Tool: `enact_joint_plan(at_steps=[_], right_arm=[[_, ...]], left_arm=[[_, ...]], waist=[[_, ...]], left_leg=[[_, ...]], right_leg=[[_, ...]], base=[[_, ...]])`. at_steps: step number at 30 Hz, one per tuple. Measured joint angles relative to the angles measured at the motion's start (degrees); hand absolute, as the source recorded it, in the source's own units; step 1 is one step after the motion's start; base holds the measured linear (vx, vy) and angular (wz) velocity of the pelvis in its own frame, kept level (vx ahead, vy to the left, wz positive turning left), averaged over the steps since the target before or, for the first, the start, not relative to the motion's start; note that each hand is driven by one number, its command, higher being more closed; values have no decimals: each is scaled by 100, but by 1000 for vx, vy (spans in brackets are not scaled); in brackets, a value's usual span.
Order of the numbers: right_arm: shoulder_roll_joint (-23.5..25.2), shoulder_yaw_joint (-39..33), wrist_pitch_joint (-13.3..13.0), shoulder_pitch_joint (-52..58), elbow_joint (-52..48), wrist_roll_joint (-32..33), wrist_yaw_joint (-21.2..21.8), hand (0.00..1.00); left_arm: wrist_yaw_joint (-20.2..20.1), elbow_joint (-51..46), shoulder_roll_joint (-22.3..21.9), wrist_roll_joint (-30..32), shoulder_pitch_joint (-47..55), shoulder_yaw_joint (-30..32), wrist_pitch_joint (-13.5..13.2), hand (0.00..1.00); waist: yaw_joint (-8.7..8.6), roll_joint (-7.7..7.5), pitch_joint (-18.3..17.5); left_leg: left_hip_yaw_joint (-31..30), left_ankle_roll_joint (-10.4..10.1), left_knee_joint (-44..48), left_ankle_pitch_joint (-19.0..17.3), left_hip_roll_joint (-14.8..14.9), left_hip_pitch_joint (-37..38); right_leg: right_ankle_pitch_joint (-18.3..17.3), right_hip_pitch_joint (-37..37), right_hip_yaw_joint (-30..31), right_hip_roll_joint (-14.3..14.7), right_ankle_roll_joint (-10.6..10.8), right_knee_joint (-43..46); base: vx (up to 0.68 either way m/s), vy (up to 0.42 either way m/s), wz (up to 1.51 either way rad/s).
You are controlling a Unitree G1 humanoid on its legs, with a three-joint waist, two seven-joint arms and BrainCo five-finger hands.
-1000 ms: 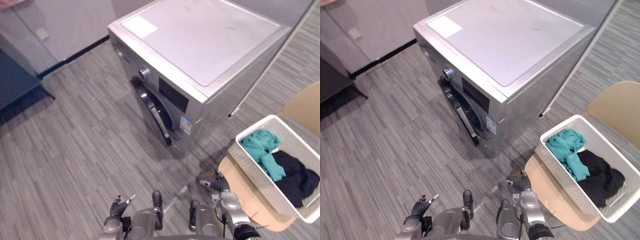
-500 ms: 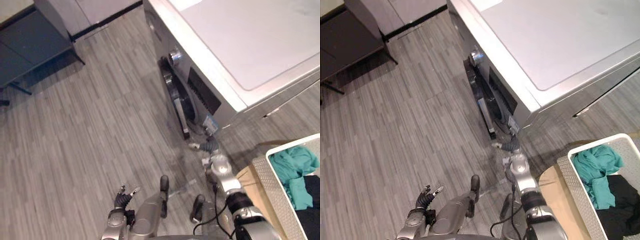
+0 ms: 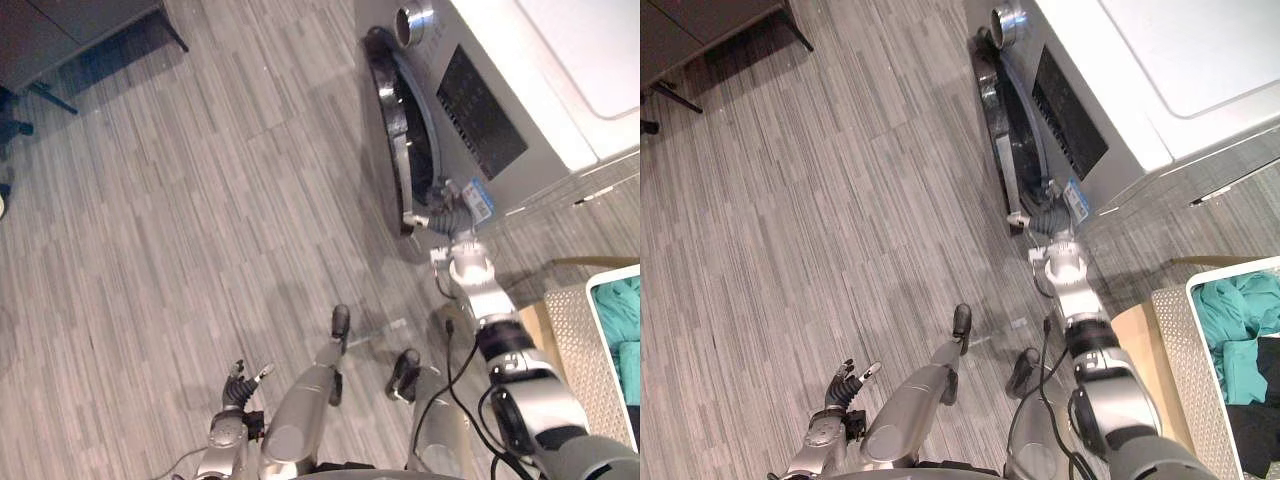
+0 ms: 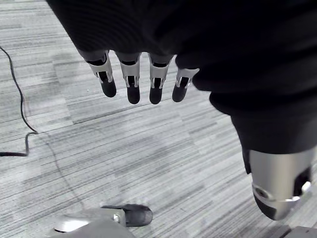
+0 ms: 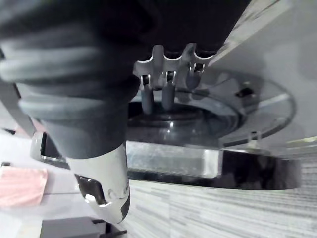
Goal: Pick up the laundry basket with both hands and put the clothes into the washing machine.
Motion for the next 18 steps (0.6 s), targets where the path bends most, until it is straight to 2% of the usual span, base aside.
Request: enact_joint_plan(at_steps=[2,7,9,11,14,16,18], right_arm=[[-92,351,-10,-520,295,38,7,0],[-142,627,-12,-1181,631,89,-151,0],[-111,922,5,-1531,764,89,-136,0],[52,1039,110,-1796,890,88,-152,0],[446,1615,277,-2229,981,87,-71,0],[707,1816,265,-2473,979,87,5,0],[958,1873,140,-2969,844,139,26,0]], left_arm=[[6,8,7,-8,-144,-147,0,0],[74,44,17,-72,-393,-271,-88,0],[122,62,19,-76,-583,-408,-118,0],[130,57,18,-77,-688,-433,-124,0],[151,51,15,-126,-806,-429,-116,0],[163,-10,6,-138,-852,-429,-116,0],[240,-174,-17,-193,-910,-433,-130,0]], waist=[[141,88,44],[196,148,69],[320,200,90],[406,217,93],[574,230,88],[644,233,89],[763,234,88]], left_leg=[[-120,-29,-3,56,0,-80],[-413,-112,3,157,-1,-320],[-499,-140,17,175,-5,-326],[-562,-161,16,185,-13,-349],[-663,-217,8,220,37,-494],[-733,-262,12,302,36,-527],[-837,-309,24,335,34,-519]], right_leg=[[3,-46,-88,2,-6,29],[-69,-222,-267,-10,-53,211],[-185,-228,-348,-41,-107,320],[-304,-256,-410,-74,-136,429],[-384,-385,-580,-84,-215,562],[-419,-399,-672,-112,-216,665],[-435,-375,-681,-120,-228,794]], base=[[-63,-96,20],[-36,-112,22],[-46,-154,21],[-50,-181,23],[-30,-156,23],[8,-195,32],[26,-173,37]])
